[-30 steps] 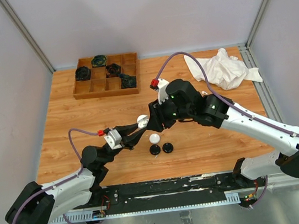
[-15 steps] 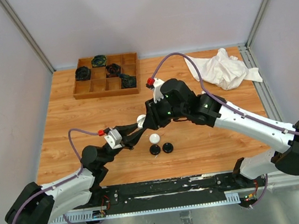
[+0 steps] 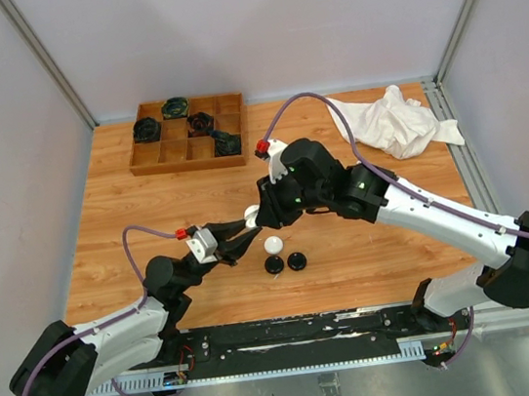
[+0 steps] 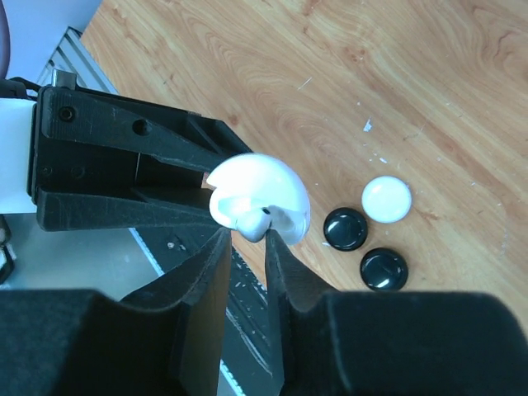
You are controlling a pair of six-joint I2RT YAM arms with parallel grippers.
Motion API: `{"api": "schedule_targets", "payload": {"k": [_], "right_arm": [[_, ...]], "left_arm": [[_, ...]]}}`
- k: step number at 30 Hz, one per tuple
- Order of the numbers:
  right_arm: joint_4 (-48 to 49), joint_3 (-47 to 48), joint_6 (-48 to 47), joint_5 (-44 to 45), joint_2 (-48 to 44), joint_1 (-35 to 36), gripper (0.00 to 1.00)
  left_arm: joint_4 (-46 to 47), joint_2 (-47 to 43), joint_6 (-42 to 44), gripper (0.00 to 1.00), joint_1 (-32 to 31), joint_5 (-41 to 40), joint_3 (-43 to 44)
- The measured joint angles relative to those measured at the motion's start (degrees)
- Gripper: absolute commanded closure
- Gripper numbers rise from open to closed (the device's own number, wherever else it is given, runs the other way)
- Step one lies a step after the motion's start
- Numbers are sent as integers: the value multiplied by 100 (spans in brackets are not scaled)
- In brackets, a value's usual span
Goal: Insert the wireless bluetooth earbuds into the charging case
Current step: Place the earbud in the charging case.
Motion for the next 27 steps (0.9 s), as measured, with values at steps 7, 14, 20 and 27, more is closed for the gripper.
{"api": "schedule_targets", "payload": {"k": [7,14,20,27], "right_arm": [[-140,114,-732,-17,22,7,82],[-352,114,-1558,-210,-63,114,87],[-586,227,-2197,-691,-103,111,89],[-1005,319,-3117,-1196,-177,114,87]], "left_arm": [[-87,11,-155,100,7,542,96],[-262,-46,-304,100,4,905,136],[-404,-44,-426,100,4,1246,275],[-444,92,-743,100,7,1961,452]]}}
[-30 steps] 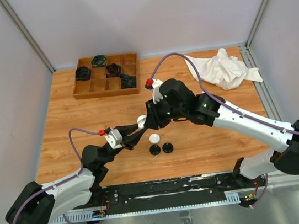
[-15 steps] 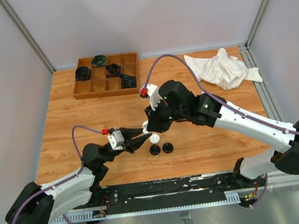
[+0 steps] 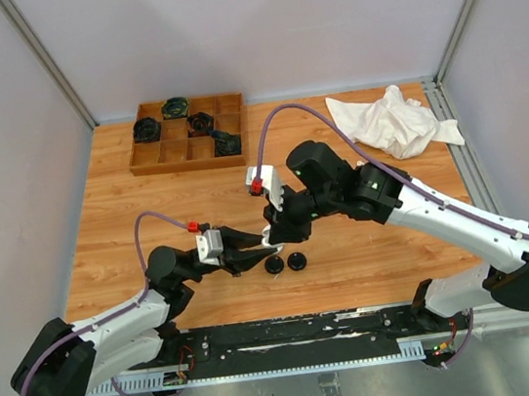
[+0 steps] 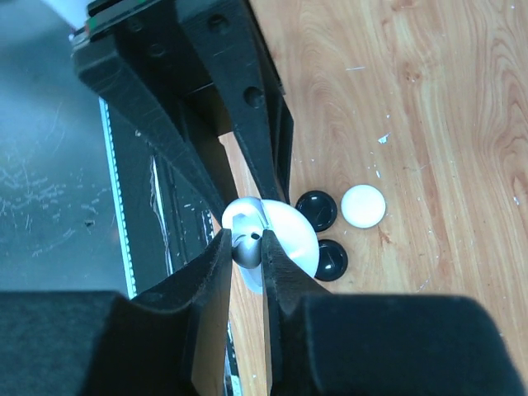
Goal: Insert the wireless bluetooth earbuds into the charging case
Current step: Place the earbud in the charging case.
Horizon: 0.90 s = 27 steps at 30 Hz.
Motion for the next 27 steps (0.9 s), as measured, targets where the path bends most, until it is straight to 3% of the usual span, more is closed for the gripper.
{"api": "schedule_targets", "payload": {"k": [12,21,27], "right_arm": [[-385,4,-1478,-855,-221,0,75],[-726,448,-2273,-1202,227,9,66],[-778,754,-2474,-957,409,-4,57]], "left_arm": [[111,498,-693,100,0,1069,487],[105,695,-710,100,0,1137,542],[96,723,-498,100,-17,988,542]]}}
